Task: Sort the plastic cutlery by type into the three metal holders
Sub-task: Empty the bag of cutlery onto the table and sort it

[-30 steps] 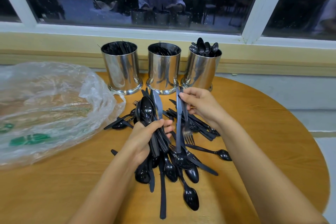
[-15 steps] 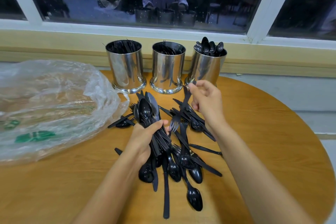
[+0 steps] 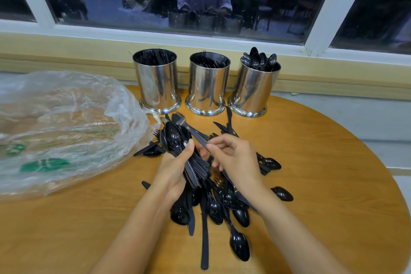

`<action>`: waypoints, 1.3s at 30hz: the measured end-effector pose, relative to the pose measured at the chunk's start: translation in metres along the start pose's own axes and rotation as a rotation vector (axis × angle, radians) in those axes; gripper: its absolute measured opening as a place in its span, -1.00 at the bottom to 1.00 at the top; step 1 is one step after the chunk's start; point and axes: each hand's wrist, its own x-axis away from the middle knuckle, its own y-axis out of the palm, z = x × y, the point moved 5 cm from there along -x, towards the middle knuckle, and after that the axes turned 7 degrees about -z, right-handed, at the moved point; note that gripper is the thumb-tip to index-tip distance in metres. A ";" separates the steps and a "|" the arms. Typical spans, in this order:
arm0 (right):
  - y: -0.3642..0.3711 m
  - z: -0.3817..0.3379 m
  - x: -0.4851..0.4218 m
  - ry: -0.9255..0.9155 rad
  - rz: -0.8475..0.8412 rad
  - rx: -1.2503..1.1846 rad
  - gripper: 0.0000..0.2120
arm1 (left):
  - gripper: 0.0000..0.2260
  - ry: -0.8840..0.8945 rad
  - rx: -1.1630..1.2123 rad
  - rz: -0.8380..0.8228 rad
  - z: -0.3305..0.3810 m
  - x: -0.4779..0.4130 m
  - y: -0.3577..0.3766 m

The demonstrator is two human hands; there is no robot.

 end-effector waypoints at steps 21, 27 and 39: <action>-0.003 -0.006 -0.049 0.176 -0.122 -0.184 -0.64 | -0.79 0.092 -0.292 -0.173 0.025 0.005 -0.003; 0.037 -0.020 -0.077 0.295 -0.465 -0.296 -0.37 | -0.81 0.114 -0.347 -0.279 0.035 0.017 0.003; 0.073 -0.041 -0.087 0.155 -0.173 -0.553 -0.67 | -0.81 0.203 0.035 0.073 0.054 0.022 -0.036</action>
